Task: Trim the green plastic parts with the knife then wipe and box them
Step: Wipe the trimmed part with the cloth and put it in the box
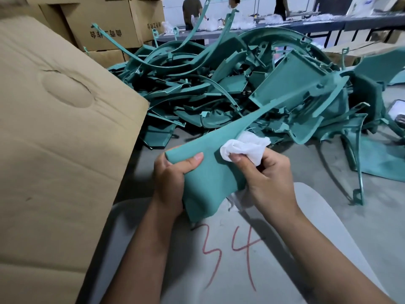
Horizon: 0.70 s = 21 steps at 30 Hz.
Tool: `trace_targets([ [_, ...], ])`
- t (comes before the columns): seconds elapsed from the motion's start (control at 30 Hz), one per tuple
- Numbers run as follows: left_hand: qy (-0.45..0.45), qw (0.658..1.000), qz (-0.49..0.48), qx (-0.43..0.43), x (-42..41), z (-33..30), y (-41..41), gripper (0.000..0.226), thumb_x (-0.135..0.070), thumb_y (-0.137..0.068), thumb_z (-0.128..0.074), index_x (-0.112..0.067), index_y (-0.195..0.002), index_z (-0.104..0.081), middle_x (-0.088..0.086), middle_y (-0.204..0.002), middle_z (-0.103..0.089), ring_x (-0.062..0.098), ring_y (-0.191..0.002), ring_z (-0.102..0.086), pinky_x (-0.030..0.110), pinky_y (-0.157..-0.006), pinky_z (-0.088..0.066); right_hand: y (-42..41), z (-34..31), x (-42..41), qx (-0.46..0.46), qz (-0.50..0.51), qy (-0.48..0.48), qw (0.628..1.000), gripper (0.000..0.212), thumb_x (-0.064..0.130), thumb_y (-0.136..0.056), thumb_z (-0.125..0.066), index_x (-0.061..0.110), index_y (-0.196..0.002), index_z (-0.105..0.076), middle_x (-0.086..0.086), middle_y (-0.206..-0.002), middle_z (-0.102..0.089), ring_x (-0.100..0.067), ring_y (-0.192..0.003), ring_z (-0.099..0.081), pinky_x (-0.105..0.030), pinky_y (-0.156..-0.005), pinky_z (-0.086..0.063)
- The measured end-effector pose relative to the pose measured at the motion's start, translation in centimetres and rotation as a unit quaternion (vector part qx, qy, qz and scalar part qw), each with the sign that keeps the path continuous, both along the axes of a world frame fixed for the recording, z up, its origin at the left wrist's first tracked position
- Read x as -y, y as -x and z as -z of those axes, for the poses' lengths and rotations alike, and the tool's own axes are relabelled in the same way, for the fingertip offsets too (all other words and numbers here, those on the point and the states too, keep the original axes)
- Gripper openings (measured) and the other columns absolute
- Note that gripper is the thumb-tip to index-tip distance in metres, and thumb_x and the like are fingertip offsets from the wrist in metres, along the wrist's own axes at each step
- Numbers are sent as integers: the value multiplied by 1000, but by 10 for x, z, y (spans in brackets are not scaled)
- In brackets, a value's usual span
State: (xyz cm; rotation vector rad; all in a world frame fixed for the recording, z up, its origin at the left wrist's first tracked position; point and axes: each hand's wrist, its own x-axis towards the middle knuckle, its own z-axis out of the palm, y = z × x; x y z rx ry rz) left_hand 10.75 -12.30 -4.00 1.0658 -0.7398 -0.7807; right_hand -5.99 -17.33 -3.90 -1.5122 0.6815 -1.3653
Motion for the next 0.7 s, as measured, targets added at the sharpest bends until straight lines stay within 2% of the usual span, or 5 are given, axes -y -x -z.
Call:
trace_targets([
  [0.1,-1,999,-16,-45,3,4,5,18,-3,-79,-75,-6,-95,-81,16,-96,-78,32,-83,-77,36,-69,-61,-2,5,-3,4,36,48,998,27,4,-91,-76,29,-99,-77,23,-94,-77,7,-88,-67,-14,-77,-51],
  [0.2,-10,996,-18,-81,4,4,9,32,-10,-75,-78,-1,-106,-77,23,-106,-76,43,-95,-74,53,-83,-62,-4,7,-3,27,61,59,996,26,3,-92,-73,23,-108,-78,18,-101,-78,5,-92,-68,-13,-81,-51],
  [0.4,-3,987,-77,-139,7,-1,-5,49,-18,-69,-81,1,-114,-73,22,-112,-75,43,-101,-73,61,-92,-57,0,12,3,144,154,-48,976,10,9,-99,-70,15,-103,-76,10,-87,-76,-4,-81,-66,-21,-73,-52],
  [0.57,-5,990,-85,-116,7,0,-5,42,-14,-74,-78,2,-113,-73,21,-109,-76,43,-99,-74,56,-86,-61,-12,12,-9,51,6,-36,998,16,24,-96,-70,23,-112,-70,18,-102,-78,3,-94,-70,-15,-80,-53],
  [0.7,14,993,-83,-86,6,3,-6,26,-6,-80,-74,0,-106,-76,18,-104,-77,36,-92,-76,39,-70,-62,-19,7,-11,236,-122,-235,935,52,51,-92,-62,8,-121,-68,-4,-108,-80,-14,-98,-76,-25,-78,-60],
])
